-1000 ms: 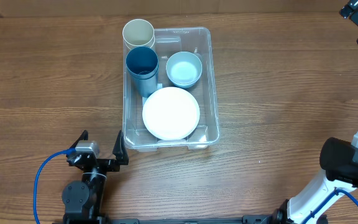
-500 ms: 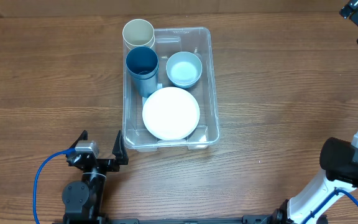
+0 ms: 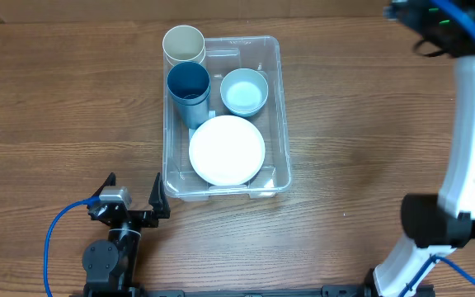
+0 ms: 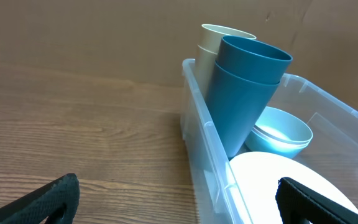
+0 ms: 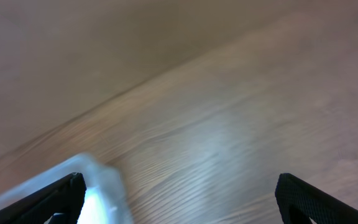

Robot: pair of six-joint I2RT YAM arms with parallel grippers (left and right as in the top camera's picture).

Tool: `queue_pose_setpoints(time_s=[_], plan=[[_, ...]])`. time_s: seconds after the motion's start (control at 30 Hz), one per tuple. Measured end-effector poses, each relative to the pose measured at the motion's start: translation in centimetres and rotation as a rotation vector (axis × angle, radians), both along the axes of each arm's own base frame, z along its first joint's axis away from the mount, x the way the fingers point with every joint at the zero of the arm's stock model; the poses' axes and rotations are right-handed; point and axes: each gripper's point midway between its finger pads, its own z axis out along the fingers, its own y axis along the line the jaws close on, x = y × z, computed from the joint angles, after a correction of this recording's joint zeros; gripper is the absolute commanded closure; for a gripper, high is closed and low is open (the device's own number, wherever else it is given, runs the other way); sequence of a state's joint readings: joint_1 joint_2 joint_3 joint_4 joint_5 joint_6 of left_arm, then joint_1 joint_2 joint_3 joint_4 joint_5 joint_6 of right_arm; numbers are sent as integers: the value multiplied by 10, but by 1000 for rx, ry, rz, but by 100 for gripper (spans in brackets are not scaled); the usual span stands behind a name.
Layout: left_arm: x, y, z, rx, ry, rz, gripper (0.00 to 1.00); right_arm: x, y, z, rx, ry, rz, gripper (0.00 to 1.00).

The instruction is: Pack container

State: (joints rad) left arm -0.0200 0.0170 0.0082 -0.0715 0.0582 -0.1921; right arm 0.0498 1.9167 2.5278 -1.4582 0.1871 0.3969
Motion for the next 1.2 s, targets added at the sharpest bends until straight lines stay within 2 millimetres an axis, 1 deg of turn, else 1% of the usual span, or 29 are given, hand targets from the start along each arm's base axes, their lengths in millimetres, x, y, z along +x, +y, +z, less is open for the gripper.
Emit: queue_pose_setpoints(time_s=[0.03,0.07,0.1,0.17,0.2,0.27,0.33,0.37,0.43,0.47,0.53,0.6,0.63,0.7,0.73,0.77,0.8,0.9,0.97,1.0,1.03,1.07,1.1,1.13,1.17,1.2], plan=[[0,0,0,0,0,0,0,-12,25,18,-11,-44,51,0],[0,0,0,0,0,0,0,-21,34,31,-14,-74,73,0],[0,0,0,0,0,1,0,-35,40,48,-16,-116,88,0],[0,1,0,0,0,3,0,-60,40,68,-20,-156,92,0],[0,1,0,0,0,3,0,-75,36,80,-21,-185,86,0],[0,1,0,0,0,3,0,-94,30,102,-20,-259,72,0],[0,1,0,0,0,3,0,-104,27,120,-13,-340,64,0],[0,1,0,0,0,3,0,-106,25,131,-7,-405,57,0],[0,1,0,0,0,4,0,-107,21,147,7,-519,44,0],[0,1,0,0,-1,4,0,-109,19,151,11,-578,37,0],[0,1,0,1,-1,4,0,-113,19,148,10,-673,49,0],[0,1,0,0,-2,6,0,-118,23,133,10,-749,85,0],[0,1,1,1,-2,7,0,-121,24,119,8,-757,95,0],[0,1,0,1,-1,8,0,-126,28,96,14,-811,121,0],[0,1,0,1,-2,8,0,-130,30,73,17,-826,137,0],[0,1,0,1,-2,8,0,-134,31,62,18,-846,143,0],[0,1,0,1,-1,8,0,-140,32,34,19,-844,159,0],[0,1,0,1,-1,8,0,-155,33,-19,25,-847,177,0],[0,2,0,1,0,11,0,-168,32,-64,29,-846,188,0],[0,2,0,1,0,11,0,-171,32,-72,31,-850,188,0],[0,2,0,1,-2,11,0,-175,32,-85,32,-849,193,0],[0,2,0,1,0,11,0,-181,33,-106,34,-837,201,0],[0,2,0,1,-1,11,0,-184,33,-119,34,-831,204,0],[0,2,0,1,-2,11,0,-187,33,-128,35,-828,206,0],[0,2,0,1,-1,11,0,-191,33,-141,37,-827,210,0],[0,2,0,1,-1,11,0,-193,33,-145,37,-832,211,0]])
